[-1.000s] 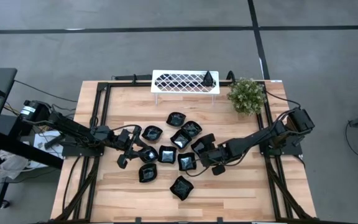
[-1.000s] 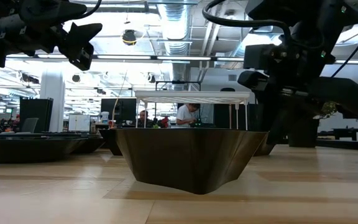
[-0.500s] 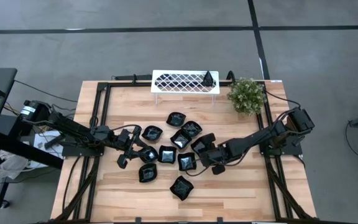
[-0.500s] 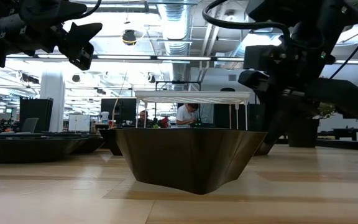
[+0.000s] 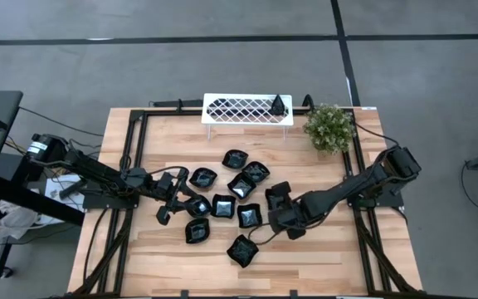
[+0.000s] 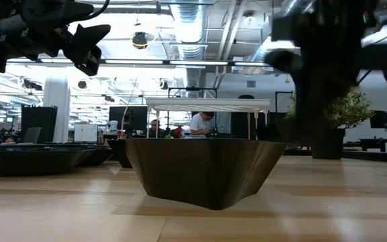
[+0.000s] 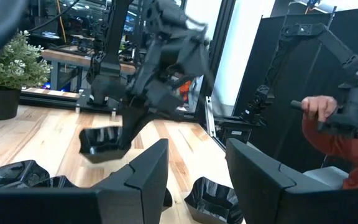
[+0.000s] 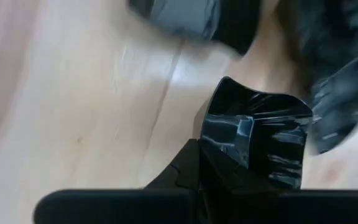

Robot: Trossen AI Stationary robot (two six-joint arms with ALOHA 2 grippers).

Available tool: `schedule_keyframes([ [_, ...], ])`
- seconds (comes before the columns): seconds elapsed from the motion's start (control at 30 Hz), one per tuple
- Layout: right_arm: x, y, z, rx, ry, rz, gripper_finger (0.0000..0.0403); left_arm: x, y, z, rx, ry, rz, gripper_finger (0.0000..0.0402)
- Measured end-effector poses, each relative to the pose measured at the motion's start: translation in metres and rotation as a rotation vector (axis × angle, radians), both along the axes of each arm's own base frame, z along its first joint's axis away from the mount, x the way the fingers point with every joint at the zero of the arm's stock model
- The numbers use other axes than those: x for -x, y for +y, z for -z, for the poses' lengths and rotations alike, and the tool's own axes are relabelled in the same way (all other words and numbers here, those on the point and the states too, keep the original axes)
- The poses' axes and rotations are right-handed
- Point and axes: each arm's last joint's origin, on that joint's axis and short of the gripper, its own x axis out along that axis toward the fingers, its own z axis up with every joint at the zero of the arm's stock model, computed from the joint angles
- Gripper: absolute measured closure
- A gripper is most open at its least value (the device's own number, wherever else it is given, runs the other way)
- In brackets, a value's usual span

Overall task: Pick & Place Mini shaped plates
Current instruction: Put the distorted square plate on the shelf

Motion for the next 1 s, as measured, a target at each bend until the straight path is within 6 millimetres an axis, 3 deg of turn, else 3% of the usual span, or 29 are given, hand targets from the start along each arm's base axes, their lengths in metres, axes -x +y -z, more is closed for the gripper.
schedule_keyframes([
  [0.17, -0.016, -0.002, -0.043, 0.113, -0.055, -0.065, 0.0401, 0.000, 0.000, 0.000, 0.001, -0.003, 0.000, 0.0238],
  [0.33, -0.037, -0.025, -0.089, 0.234, -0.151, -0.097, 0.0402, 0.000, 0.000, 0.000, 0.001, -0.003, 0.000, 0.0238],
  [0.43, -0.050, -0.052, -0.112, 0.272, -0.198, -0.093, 0.0402, 0.000, 0.000, 0.000, 0.001, -0.003, 0.000, 0.0238],
  [0.6, -0.064, -0.115, -0.138, 0.329, -0.270, -0.029, 0.0402, 0.000, 0.000, 0.000, 0.001, -0.003, 0.000, 0.0238],
  [0.8, -0.063, -0.190, -0.147, 0.281, -0.347, 0.020, 0.0402, 0.000, 0.000, 0.000, -0.002, -0.004, 0.000, 0.0238],
  [1.0, -0.050, -0.241, -0.147, 0.228, -0.379, 0.095, 0.0402, 0.000, 0.000, 0.000, -0.003, -0.004, 0.000, 0.0238],
])
